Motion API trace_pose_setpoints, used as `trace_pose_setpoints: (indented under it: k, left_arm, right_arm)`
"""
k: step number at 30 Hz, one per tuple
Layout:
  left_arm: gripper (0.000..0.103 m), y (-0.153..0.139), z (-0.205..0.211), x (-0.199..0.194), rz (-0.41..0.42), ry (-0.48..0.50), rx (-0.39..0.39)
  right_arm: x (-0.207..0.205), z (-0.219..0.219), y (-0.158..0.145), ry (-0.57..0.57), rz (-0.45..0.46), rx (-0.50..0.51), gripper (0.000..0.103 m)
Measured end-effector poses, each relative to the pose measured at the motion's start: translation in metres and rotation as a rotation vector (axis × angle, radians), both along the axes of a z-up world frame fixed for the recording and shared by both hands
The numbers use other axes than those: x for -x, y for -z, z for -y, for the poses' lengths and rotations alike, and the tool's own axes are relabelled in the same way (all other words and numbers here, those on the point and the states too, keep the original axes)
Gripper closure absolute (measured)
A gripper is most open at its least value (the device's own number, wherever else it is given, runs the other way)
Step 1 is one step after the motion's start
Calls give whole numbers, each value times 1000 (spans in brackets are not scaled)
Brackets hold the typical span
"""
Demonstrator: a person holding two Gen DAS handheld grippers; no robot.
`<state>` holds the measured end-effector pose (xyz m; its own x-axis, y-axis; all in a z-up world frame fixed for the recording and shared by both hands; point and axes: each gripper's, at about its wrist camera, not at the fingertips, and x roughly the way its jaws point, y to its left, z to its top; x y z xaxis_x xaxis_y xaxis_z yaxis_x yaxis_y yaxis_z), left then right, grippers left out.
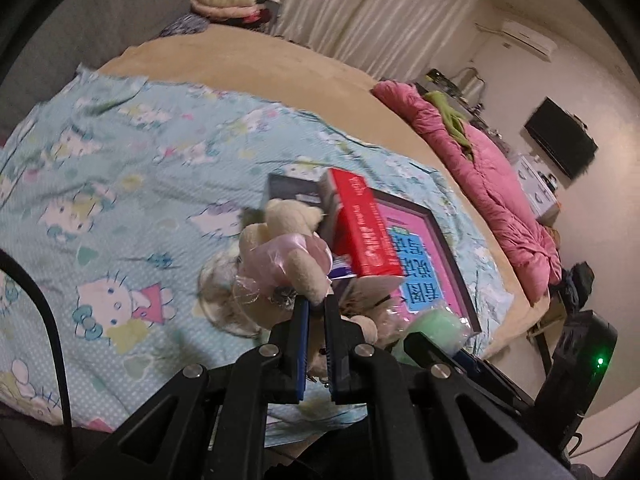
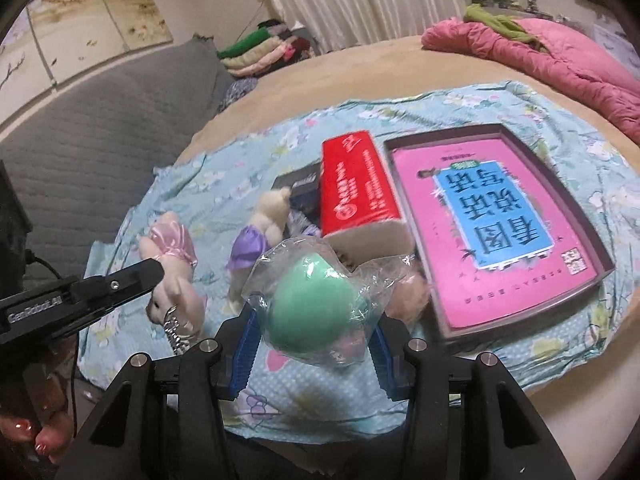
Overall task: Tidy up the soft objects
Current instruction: 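Lift the bunny with left gripper while right lifts the green egg, then carry the bunny over the pink book with left while right carries the egg alongside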
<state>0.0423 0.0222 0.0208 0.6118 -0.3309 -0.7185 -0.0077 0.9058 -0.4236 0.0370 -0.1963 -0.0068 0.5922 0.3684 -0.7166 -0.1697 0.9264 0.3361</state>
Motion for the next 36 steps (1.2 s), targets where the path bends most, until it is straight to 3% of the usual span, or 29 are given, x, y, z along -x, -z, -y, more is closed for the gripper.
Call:
trace_pose_setpoints:
  k: [20, 36]
  left_arm:
    - [96, -35, 106, -33, 66, 206, -52]
    - [96, 3, 182, -68, -14, 346, -124]
  right_arm:
    - [1, 93, -27, 268, 107, -92, 52]
    - [-10, 161, -8, 422, 93, -60, 52]
